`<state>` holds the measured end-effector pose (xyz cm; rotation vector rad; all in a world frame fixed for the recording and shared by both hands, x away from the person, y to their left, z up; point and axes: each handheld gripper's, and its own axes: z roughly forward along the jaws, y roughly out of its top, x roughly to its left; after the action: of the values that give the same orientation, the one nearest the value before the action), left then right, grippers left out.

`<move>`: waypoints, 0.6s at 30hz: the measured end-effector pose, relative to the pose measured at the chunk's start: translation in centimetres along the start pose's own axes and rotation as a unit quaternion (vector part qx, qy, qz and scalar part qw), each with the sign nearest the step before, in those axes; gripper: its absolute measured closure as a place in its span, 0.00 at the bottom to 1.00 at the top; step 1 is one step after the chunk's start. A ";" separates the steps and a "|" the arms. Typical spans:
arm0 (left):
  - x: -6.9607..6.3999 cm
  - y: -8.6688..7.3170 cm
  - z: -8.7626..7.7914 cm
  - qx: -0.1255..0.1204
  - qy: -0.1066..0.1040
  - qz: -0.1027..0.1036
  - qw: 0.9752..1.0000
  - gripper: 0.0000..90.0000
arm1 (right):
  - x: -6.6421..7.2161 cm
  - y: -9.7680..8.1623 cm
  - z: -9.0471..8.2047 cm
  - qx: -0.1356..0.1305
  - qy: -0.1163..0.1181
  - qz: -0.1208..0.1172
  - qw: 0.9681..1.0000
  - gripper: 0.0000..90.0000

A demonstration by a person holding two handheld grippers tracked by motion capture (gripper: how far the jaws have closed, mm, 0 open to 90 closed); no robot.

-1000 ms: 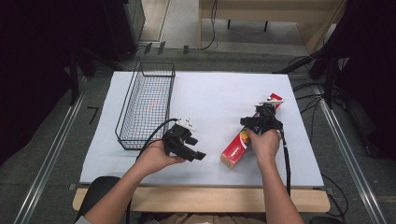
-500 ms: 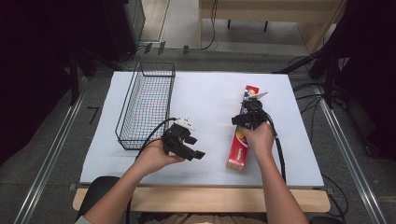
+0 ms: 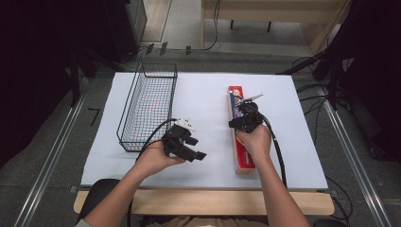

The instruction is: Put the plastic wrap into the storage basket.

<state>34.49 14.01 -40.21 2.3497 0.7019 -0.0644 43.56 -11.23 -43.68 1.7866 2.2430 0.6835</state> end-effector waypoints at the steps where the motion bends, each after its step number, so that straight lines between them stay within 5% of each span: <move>1: 0.0 0.0 0.0 0.001 0.001 0.000 1.000 0.36 | 0.1 -0.1 0.0 0.001 -0.002 0.000 1.000 0.33; 7: 0.1 -0.1 -0.1 -0.003 0.001 -0.002 1.000 0.36 | 0.5 -1.1 -0.2 -0.005 -0.008 0.010 1.000 0.33; 11: 0.1 0.0 -0.1 -0.002 0.003 -0.003 1.000 0.36 | 0.8 -2.0 -0.1 0.012 -0.010 -0.005 1.000 0.32; 12: 0.1 0.0 -0.1 -0.002 0.003 -0.004 1.000 0.36 | 0.4 -2.2 0.1 0.013 0.004 0.002 1.000 0.33; 18: 0.2 0.0 -0.2 -0.006 0.003 -0.005 1.000 0.36 | 0.0 -1.5 -0.4 0.039 0.004 -0.013 0.999 0.43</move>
<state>34.60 14.26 -40.11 2.3366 0.7155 -0.0585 42.07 -11.55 -43.99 1.7886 2.3243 0.6067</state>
